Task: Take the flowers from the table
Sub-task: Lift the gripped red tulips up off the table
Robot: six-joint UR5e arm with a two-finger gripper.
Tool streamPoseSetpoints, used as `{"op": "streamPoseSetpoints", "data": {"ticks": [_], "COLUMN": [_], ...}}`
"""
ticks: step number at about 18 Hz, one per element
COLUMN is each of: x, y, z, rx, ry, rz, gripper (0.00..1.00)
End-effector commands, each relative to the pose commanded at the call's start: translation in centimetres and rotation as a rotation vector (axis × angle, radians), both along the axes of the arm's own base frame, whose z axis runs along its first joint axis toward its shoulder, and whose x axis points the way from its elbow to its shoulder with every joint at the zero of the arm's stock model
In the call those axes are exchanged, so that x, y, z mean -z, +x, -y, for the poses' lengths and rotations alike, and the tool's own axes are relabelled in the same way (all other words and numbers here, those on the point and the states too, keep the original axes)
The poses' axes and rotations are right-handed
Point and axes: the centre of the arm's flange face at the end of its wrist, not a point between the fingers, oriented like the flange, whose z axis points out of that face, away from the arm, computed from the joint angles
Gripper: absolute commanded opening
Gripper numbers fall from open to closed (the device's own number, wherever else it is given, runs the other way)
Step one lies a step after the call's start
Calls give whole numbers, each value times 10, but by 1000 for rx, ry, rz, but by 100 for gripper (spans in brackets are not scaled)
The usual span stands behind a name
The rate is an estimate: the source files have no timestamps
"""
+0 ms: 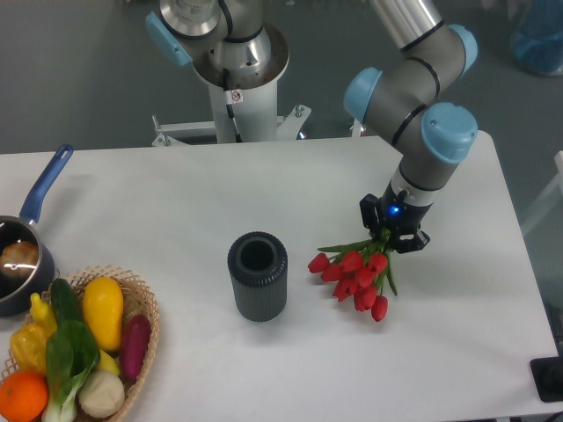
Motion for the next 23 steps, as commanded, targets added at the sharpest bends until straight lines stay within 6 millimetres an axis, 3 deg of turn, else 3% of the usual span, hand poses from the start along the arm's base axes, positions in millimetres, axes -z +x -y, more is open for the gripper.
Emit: {"op": "streamPoseSetpoints", "data": {"ticks": [3, 8, 13, 18, 23], "x": [-24, -85, -133, -162, -168], "y": [2, 2, -1, -15, -17], "z": [-6, -25, -39, -21, -14], "rx": [4, -48, -66, -124, -135], "ry": [76, 327, 502, 679, 765], "rz": [-12, 18, 44, 120, 171], "gripper": [30, 30, 30, 30, 30]}}
